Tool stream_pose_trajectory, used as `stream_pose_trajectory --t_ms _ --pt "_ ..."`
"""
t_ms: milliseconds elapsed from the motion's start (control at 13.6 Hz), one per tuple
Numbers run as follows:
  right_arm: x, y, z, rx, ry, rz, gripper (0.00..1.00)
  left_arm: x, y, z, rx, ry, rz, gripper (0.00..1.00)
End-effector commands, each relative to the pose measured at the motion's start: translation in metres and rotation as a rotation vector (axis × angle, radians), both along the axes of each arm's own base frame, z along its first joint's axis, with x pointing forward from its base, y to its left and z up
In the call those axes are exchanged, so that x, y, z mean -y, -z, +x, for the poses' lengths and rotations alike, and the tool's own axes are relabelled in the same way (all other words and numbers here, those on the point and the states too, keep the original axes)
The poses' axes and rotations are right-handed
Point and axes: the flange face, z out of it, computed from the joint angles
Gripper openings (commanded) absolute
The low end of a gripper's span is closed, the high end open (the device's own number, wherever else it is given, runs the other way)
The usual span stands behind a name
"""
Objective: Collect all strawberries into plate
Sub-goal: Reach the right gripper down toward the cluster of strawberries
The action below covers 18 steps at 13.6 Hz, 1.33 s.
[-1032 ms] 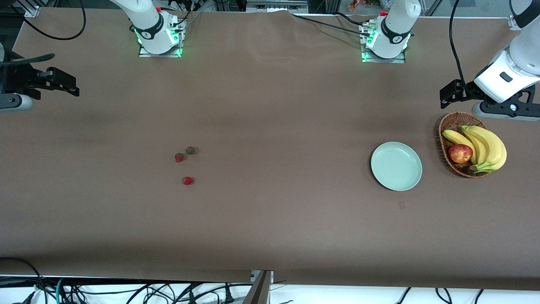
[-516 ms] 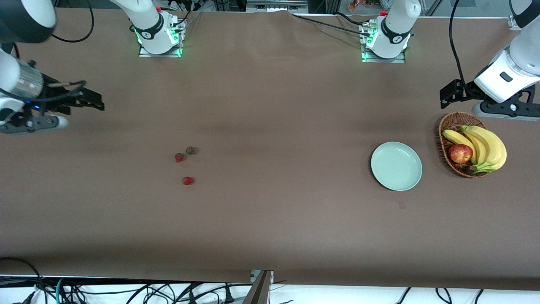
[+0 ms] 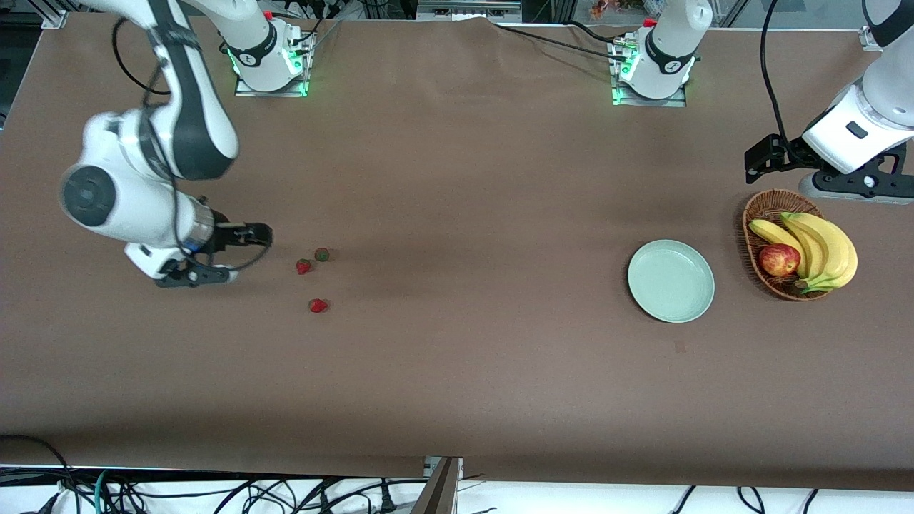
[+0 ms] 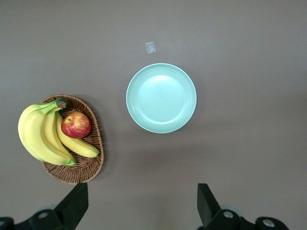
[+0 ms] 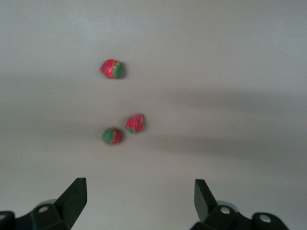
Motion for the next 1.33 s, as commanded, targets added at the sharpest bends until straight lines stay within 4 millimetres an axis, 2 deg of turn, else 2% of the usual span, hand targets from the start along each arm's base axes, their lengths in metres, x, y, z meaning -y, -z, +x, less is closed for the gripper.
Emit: stream_pose_trajectory --t_ms 0,221,369,590,958,1253 --pt "-0.016 0.039 -0.02 0.056 0.037 -0.001 0.99 0.001 -0.005 0.004 -0.006 0.0 -0.018 1.0" --pt "-0.006 0.091 -0.038 0.11 0.055 -0.016 0.99 0.001 -0.005 0.004 -0.006 0.0 -0.018 1.0" --pt "-0.003 0.113 -0.044 0.109 0.099 -0.009 0.99 0.001 -0.005 0.004 -0.006 0.0 -0.018 1.0" --pt "-0.016 0.121 -0.038 0.096 0.144 0.033 0.97 0.001 -0.005 0.004 -0.006 0.0 -0.018 1.0" --pt "-0.019 0.139 -0.029 0.087 0.169 0.025 0.93 0.001 -0.005 0.004 -0.006 0.0 -0.018 1.0" --pt "-0.018 0.15 -0.028 0.085 0.169 0.017 0.82 0.001 -0.005 0.004 -0.006 0.0 -0.018 1.0"
